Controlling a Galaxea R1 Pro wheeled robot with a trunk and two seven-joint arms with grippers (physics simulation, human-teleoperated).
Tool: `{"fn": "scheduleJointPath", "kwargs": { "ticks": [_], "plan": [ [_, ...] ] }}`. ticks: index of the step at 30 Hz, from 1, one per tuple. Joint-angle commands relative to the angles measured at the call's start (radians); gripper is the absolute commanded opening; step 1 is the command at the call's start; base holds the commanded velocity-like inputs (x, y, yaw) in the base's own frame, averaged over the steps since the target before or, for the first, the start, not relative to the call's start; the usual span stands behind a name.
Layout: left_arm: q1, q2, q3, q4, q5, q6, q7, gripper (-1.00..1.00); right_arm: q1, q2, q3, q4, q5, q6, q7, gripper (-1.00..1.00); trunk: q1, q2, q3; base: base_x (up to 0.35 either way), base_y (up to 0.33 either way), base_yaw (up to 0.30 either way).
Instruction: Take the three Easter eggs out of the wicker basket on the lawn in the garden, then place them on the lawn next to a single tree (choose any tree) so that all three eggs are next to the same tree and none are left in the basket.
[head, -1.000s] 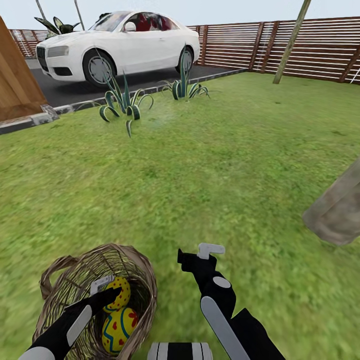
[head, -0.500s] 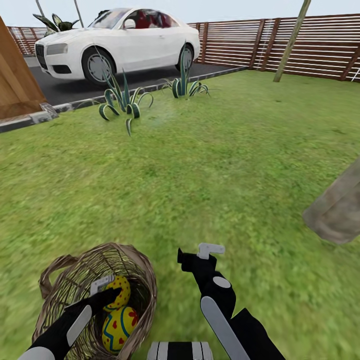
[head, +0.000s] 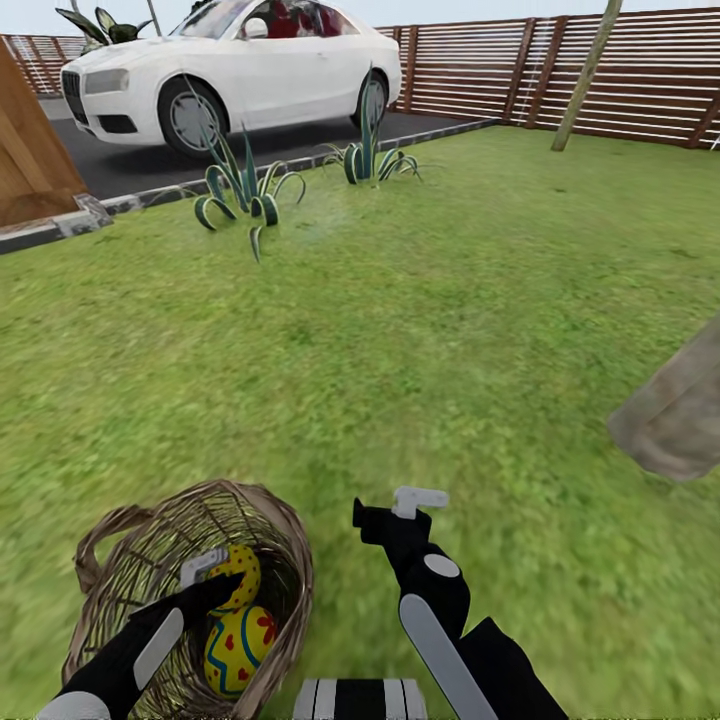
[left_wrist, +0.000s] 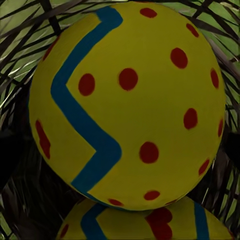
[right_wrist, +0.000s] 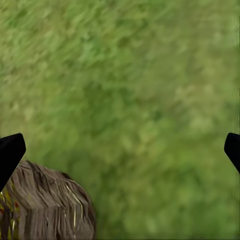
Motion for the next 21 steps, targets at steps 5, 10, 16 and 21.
{"fn": "scheduleJointPath", "kwargs": {
  "ticks": [5,10,16,21],
  "plan": [
    [-0.015,0.004,-0.004,-0.001,0.006,0.006,-0.002,1.0,-0.001,0.0,0.006,-0.001,-0.006,0.002,-0.01,1.0,0.002,-0.001,-0.016,0.0,0.0,0.0],
    [-0.028,0.006,-0.004,-0.001,0.006,0.007,-0.001,1.0,-0.004,0.0,0.008,-0.001,-0.005,0.002,-0.01,1.0,0.002,-0.001,-0.016,0.0,0.0,0.0],
    [-0.051,0.007,-0.004,-0.001,0.006,0.007,0.0,1.0,-0.005,0.0,0.008,-0.001,-0.005,0.002,-0.01,1.0,0.002,-0.001,-0.016,0.0,0.0,0.0],
    [-0.053,0.007,-0.004,0.0,0.006,0.006,0.002,1.0,-0.005,0.0,0.008,-0.001,-0.005,0.002,-0.01,1.0,0.003,-0.002,-0.028,0.0,0.0,0.0]
  ]
}}
